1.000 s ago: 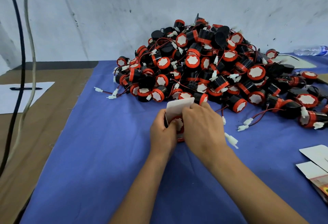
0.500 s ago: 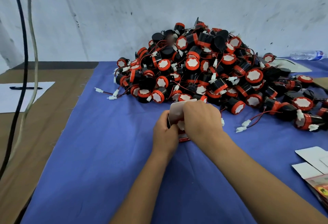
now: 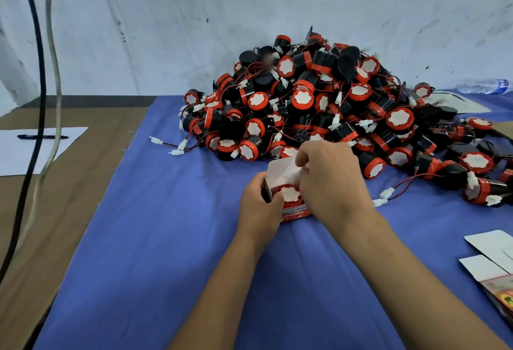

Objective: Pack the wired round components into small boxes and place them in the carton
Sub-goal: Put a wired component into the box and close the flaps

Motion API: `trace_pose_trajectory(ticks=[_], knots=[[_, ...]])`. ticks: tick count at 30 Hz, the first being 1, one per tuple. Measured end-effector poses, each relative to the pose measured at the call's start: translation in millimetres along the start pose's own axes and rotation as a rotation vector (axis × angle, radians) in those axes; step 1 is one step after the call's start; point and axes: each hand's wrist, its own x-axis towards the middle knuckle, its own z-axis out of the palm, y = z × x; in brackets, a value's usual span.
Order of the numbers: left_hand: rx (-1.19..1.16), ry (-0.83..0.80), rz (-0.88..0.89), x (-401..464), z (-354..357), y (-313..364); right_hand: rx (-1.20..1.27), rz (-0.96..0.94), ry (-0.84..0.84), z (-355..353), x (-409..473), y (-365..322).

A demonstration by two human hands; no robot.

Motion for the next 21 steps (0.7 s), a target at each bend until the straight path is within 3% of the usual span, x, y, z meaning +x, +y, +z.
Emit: trace_pose_trajectory(ticks=[4,11,16,21], knots=[[0.018,0.01,0.004,3.2,-0.2,-1.2,0.1,-0.058,0.025,32.7,-3.1,3.6],[-0.107,-0.057,-0.012,3.9,-7.0,-4.8,0.003,-0.136,-0.003,56.4,-8.8,8.3],[-0.098,-0.069,-0.013,4.2,-4.4,-6.3,0.126,-0.086,0.044,52.9,-7.0,18.6],[-0.098,-0.053,-0.017,4.6,-4.1,-7.2,-0.01,-0.046,0.034,60.8,-11.3,10.8]])
